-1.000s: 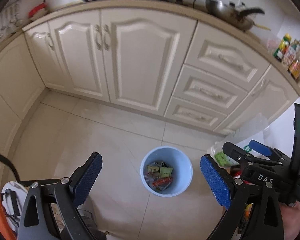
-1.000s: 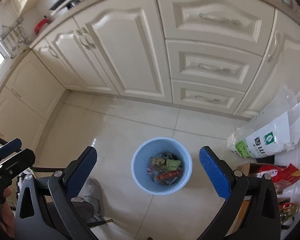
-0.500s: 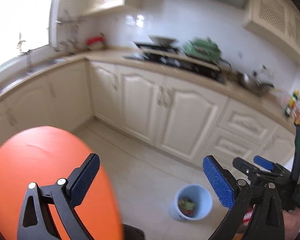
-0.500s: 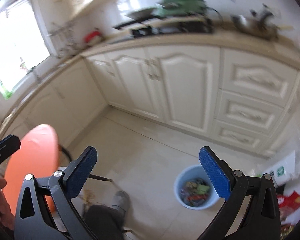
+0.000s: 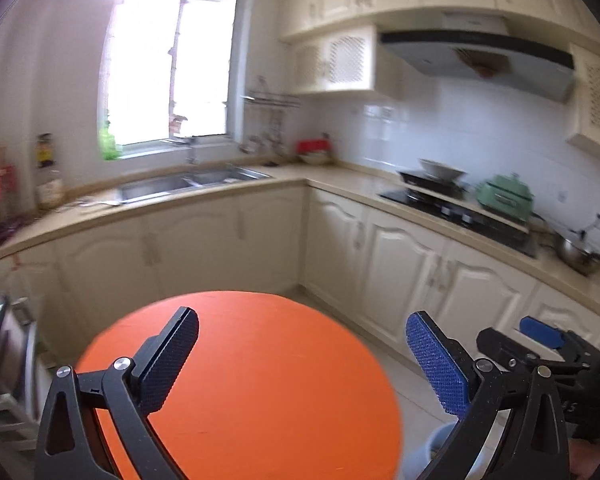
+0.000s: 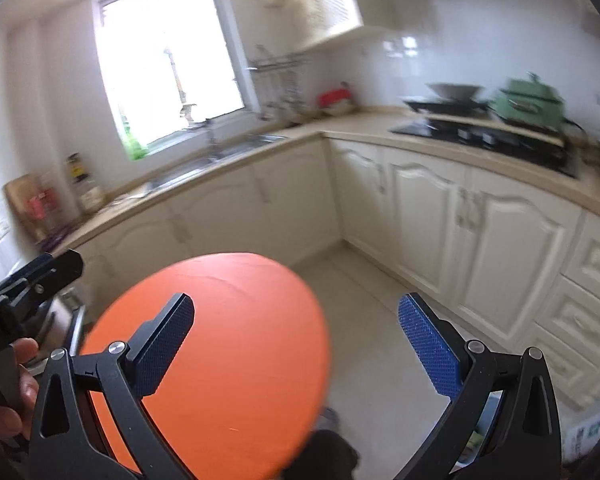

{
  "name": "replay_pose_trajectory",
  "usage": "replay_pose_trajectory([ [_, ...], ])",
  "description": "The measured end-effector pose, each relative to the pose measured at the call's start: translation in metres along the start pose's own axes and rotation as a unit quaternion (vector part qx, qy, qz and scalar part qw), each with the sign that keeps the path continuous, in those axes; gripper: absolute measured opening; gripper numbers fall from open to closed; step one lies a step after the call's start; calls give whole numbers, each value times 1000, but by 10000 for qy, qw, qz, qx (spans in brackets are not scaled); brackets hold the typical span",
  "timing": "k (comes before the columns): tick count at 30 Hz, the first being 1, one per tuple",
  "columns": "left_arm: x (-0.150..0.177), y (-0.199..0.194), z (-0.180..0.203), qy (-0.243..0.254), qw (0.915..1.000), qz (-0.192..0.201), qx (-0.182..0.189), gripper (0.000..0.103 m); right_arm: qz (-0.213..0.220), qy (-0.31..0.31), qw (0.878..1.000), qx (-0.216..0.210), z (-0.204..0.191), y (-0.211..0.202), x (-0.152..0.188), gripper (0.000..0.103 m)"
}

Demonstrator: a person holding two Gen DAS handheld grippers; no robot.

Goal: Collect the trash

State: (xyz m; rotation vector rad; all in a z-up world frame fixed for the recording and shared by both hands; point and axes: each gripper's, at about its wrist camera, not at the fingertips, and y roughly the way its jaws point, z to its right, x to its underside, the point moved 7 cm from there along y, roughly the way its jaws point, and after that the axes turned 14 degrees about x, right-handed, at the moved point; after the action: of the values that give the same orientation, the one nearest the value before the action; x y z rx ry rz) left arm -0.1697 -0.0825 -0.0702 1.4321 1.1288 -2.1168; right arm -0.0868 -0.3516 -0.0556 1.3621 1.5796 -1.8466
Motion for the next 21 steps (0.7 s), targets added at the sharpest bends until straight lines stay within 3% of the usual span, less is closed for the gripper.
replay_pose_trajectory([
  [8,35,-84,-5,-180,9947,282,-967,102,186,-458,9970,-593,-88,-28,1,103],
  [21,65,-141,16,-428,9856,442,-1574,102,227,-957,9917,-827,-157,-57,29,103],
])
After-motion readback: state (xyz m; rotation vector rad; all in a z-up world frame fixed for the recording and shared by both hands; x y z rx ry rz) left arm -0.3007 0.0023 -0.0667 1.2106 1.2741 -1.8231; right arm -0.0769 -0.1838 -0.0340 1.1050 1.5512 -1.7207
